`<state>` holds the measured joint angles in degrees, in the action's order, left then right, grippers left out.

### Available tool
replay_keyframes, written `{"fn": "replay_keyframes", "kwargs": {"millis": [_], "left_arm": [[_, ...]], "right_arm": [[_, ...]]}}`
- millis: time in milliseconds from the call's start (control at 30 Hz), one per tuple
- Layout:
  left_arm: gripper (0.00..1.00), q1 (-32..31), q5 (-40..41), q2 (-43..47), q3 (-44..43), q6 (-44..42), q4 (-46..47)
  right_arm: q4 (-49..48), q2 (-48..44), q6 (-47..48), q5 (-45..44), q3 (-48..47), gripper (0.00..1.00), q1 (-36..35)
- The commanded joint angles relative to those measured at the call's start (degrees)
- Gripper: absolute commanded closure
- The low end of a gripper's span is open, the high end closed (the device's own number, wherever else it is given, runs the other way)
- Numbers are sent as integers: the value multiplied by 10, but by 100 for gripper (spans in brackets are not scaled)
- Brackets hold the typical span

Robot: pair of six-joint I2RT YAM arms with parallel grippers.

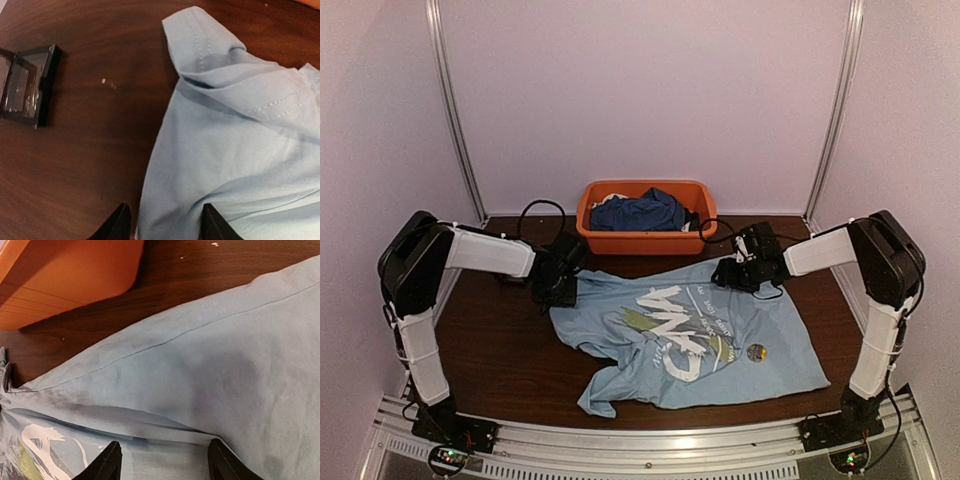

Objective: Pin the brooch onto the clothing
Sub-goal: Smooth out the clothing with brooches at the center of the board.

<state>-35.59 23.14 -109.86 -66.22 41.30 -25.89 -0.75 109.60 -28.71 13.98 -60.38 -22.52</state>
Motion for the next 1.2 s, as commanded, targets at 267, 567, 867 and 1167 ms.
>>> {"fn": "replay_keyframes", "kwargs": {"millis": [267, 567, 867, 1167], "left_arm": [[30, 12, 86, -82, -202, -65, -109], [4, -25, 41, 97, -85, -66, -76], [4, -160, -17, 169, 53, -34, -66], [4, -161, -130, 191, 131, 49, 25]], "right_arm": [[74, -32, -13, -60, 23, 38, 31], [119, -208, 13, -47, 60, 25, -13], [134, -359, 19, -24, 141, 23, -57], [138, -439, -51, -77, 233, 22, -53]]}}
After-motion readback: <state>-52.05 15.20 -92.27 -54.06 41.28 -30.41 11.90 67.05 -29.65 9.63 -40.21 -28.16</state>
